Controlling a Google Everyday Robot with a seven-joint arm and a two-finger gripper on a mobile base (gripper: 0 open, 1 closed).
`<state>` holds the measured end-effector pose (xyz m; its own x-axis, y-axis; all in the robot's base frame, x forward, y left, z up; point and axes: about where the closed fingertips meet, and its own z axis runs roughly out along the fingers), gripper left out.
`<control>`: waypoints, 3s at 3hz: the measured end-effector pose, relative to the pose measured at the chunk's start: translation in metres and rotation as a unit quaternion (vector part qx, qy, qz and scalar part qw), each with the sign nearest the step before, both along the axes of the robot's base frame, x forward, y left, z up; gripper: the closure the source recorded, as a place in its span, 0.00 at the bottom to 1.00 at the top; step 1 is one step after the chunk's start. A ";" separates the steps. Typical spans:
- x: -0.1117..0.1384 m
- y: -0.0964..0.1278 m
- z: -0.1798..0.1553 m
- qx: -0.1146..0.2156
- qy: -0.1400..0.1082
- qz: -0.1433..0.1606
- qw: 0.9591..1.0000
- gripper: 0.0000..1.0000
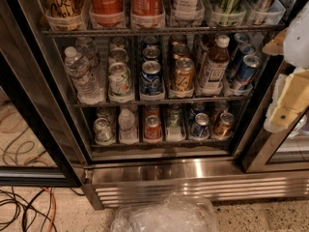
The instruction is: Pick 7up can from middle shelf of fridge
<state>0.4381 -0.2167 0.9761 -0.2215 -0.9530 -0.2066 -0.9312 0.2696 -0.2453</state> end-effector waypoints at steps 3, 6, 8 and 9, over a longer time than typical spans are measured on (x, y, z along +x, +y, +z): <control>0.017 0.080 -0.036 0.128 -0.013 -0.022 0.991 0.00; 0.055 0.123 -0.053 0.241 -0.040 -0.084 0.966 0.00; 0.056 0.175 -0.067 0.284 -0.047 -0.051 0.956 0.00; 0.054 0.230 -0.085 0.349 -0.052 -0.037 0.935 0.00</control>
Offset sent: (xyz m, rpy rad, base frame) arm 0.0189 0.0679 -0.0118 0.2974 -0.1000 -0.0522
